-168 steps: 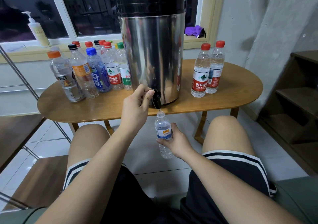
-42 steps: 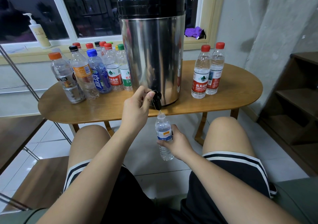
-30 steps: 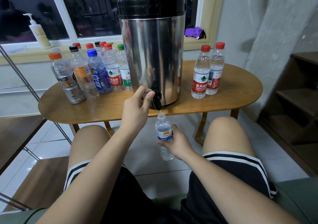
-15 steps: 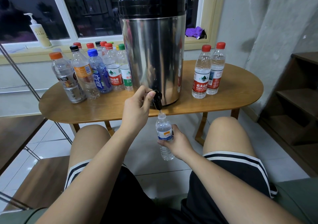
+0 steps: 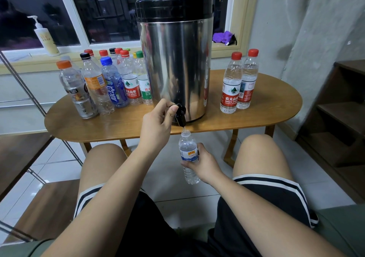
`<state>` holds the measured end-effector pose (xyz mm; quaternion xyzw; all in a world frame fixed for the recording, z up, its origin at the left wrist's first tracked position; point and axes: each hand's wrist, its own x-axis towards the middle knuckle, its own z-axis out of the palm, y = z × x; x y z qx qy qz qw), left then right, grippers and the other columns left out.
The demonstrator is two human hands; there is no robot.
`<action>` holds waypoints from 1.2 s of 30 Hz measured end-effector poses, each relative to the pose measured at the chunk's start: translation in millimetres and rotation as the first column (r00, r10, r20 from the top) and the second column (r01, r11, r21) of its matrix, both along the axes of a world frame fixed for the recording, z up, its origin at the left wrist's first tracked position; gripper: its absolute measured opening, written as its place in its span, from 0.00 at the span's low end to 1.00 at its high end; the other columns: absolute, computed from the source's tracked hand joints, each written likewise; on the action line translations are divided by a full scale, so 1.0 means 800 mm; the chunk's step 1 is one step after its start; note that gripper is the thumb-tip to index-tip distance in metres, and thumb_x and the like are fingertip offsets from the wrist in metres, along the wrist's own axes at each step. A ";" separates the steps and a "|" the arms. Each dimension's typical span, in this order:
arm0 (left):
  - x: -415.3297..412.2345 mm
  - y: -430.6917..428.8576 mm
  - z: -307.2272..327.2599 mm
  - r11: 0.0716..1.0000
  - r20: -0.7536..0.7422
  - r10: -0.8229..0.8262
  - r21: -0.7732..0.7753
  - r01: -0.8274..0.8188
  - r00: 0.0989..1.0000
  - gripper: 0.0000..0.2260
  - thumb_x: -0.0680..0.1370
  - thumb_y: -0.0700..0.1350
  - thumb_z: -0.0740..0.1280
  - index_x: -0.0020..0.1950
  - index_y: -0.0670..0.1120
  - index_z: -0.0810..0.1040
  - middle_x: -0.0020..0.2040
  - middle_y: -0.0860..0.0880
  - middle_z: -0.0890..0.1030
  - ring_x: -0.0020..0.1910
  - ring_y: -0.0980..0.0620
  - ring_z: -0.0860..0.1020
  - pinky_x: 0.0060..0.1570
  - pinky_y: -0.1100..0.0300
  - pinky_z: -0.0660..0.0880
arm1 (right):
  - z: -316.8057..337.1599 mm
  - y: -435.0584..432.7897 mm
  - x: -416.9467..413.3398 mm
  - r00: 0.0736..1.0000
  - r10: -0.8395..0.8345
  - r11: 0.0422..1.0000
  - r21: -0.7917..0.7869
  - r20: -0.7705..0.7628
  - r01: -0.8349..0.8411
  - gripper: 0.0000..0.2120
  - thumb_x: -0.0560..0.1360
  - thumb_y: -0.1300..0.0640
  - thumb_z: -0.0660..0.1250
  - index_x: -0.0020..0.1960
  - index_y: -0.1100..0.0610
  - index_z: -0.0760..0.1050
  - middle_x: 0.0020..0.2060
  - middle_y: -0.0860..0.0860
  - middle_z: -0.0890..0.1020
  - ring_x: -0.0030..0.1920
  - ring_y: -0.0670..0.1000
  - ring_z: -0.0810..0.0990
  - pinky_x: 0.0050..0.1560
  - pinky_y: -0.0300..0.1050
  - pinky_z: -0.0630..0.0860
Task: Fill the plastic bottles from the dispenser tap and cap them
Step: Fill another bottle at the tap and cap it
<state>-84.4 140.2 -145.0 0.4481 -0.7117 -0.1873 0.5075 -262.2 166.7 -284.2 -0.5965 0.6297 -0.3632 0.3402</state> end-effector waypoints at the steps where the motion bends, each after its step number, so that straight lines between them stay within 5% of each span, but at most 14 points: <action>1: 0.000 0.000 0.000 1.000 0.005 0.003 -0.004 -0.003 1.000 0.11 0.88 0.56 0.64 0.51 0.52 0.76 0.40 0.46 0.81 0.41 0.45 0.77 0.41 0.51 0.73 | 0.000 0.000 0.000 1.000 -0.002 1.000 0.001 -0.002 0.002 0.29 0.73 0.46 0.82 0.67 0.46 0.70 0.61 0.47 0.83 0.60 0.51 0.83 0.59 0.47 0.80; 36: 0.000 -0.001 0.000 1.000 -0.001 -0.004 -0.018 0.004 1.000 0.10 0.88 0.55 0.65 0.50 0.52 0.76 0.40 0.45 0.81 0.41 0.46 0.77 0.41 0.52 0.72 | 0.005 0.003 0.000 1.000 0.001 1.000 -0.015 -0.006 -0.001 0.28 0.74 0.47 0.82 0.65 0.47 0.69 0.62 0.47 0.83 0.59 0.51 0.82 0.56 0.43 0.76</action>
